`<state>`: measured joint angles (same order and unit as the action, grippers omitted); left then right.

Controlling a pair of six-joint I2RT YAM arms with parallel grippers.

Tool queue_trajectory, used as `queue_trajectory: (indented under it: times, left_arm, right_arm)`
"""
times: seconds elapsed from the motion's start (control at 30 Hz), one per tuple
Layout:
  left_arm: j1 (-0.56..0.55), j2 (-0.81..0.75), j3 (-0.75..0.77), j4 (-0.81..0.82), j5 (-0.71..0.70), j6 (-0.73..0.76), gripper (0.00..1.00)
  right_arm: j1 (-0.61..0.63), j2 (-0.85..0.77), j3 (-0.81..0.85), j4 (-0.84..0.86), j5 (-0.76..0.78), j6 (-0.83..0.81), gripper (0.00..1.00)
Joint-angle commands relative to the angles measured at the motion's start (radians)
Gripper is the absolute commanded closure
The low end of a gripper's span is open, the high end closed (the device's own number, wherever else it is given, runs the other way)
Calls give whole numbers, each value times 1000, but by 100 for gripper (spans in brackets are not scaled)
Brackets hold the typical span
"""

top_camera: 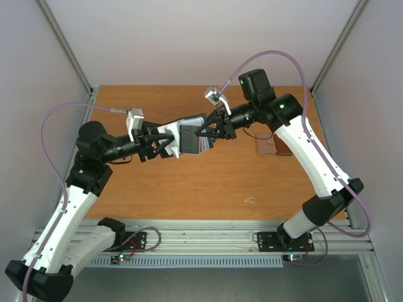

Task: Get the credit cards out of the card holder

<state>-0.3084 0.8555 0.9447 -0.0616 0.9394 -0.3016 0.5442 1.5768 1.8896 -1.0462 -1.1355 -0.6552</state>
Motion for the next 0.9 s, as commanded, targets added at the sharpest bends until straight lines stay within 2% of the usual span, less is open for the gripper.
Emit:
queue_trajectory:
  times: [0.0,0.1,0.17,0.27,0.37,0.43,0.53,0.63,0.73,0.87]
  left_arm:
    - [12,-35,-33,-22,-325,-43,44]
    - [30,-45,-43,-97,-606,-60,45]
    - [35,-41,-42,-128,-719,-38,52]
    - [34,-36,-43,-130,-670,61,63]
    - [28,-34,-55,-66,-446,56,75]
    - [17,-24,-73,25,-246,-20,76]
    - [-19,2,-86,105,-118,-112,72]
    - [-29,17,-95,78,-149,-160,72]
    - [-20,4,-106,67,-245,-199,78]
    - [-18,5,-104,85,-189,-196,78]
  right_arm:
    - [-19,-80,-65,110,197,137,99]
    - [-25,-79,-64,89,504,225,99]
    - [-22,-49,-8,20,724,301,99]
    - [25,12,92,-105,992,365,99]
    - [129,47,138,-124,1119,303,99]
    - [165,64,162,-110,1058,270,99]
    - [191,76,181,-73,960,241,99]
    - [194,59,156,-11,816,206,99]
    - [193,16,92,58,677,167,99]
    - [194,11,82,64,583,142,99]
